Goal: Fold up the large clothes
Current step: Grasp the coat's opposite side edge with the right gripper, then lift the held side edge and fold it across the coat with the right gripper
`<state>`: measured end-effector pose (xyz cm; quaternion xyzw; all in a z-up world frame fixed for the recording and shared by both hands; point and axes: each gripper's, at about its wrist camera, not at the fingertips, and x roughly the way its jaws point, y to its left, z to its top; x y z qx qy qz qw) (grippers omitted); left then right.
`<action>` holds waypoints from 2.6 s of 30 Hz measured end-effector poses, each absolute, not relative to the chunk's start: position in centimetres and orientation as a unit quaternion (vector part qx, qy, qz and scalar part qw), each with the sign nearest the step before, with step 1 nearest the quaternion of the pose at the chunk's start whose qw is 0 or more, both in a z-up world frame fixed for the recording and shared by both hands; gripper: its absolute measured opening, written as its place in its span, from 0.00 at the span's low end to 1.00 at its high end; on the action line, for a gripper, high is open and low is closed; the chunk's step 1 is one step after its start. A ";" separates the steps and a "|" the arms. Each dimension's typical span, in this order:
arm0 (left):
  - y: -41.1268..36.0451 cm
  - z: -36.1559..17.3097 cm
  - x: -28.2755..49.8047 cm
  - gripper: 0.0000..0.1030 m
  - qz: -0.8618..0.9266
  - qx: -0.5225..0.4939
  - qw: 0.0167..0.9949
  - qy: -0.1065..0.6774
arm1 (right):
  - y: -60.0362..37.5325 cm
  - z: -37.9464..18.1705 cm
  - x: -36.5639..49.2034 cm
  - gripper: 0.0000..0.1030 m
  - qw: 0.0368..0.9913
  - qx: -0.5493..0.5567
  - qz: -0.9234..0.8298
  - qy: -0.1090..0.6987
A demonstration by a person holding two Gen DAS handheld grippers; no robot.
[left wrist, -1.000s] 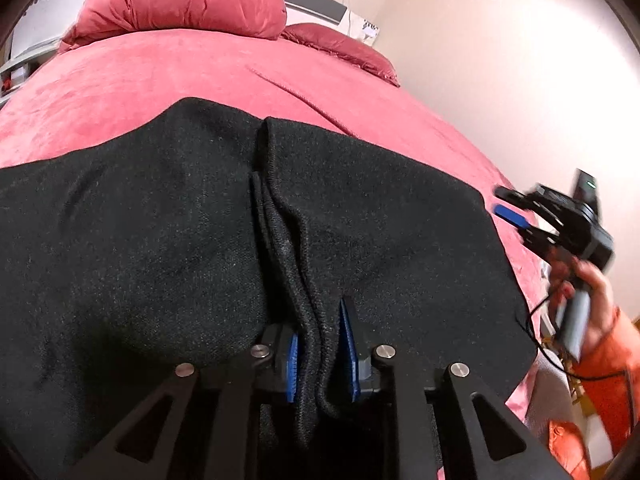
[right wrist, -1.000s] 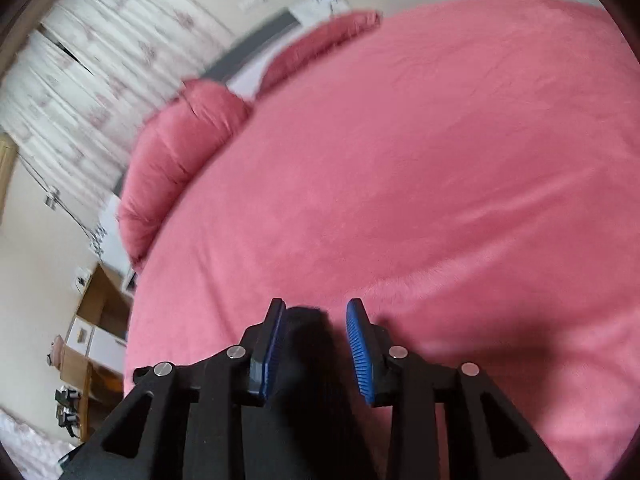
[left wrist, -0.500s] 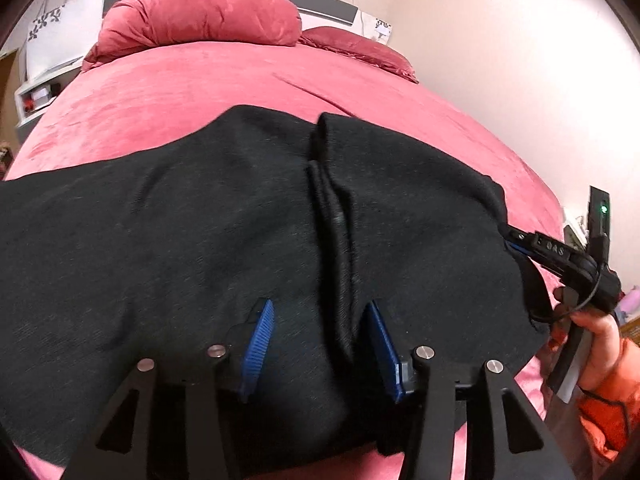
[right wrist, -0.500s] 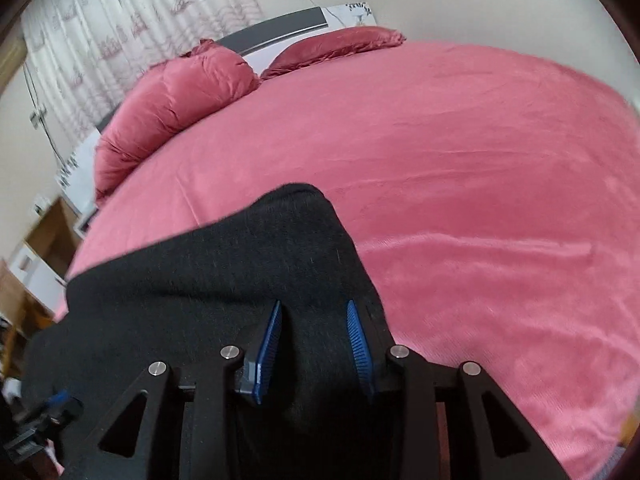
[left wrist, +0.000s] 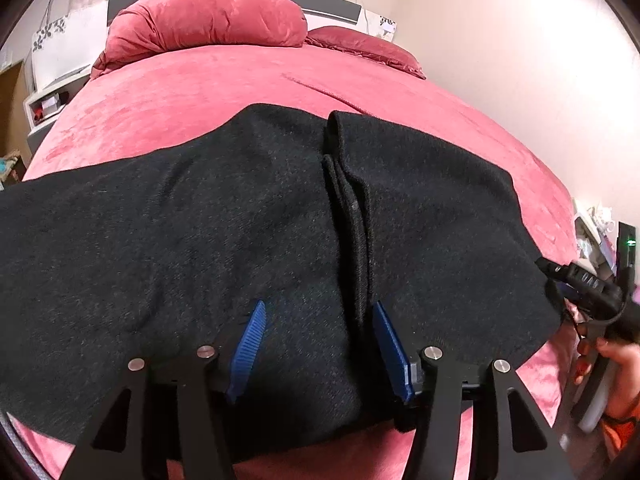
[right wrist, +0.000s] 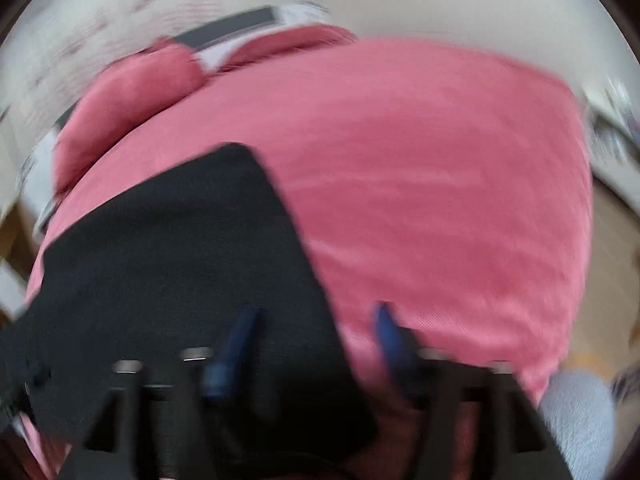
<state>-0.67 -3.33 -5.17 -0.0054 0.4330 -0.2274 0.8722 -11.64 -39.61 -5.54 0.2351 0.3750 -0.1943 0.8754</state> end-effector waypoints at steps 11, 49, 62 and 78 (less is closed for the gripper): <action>-0.3 -4.4 -1.5 0.57 -0.178 -0.013 0.879 0.443 | -42.9 -5.1 -13.9 0.72 0.874 0.336 -0.155 0.315; -6.2 -5.9 -1.8 0.88 -0.239 0.073 0.884 0.395 | -44.1 -7.7 0.4 0.25 0.793 0.429 0.121 0.414; -5.4 -3.8 0.2 0.89 -0.205 0.052 0.891 0.401 | -43.6 -2.3 -0.9 0.19 0.778 0.475 0.114 0.396; -10.0 2.0 -0.4 0.89 -0.320 -0.027 0.876 0.359 | -41.4 0.9 0.1 0.16 0.752 0.514 0.045 0.410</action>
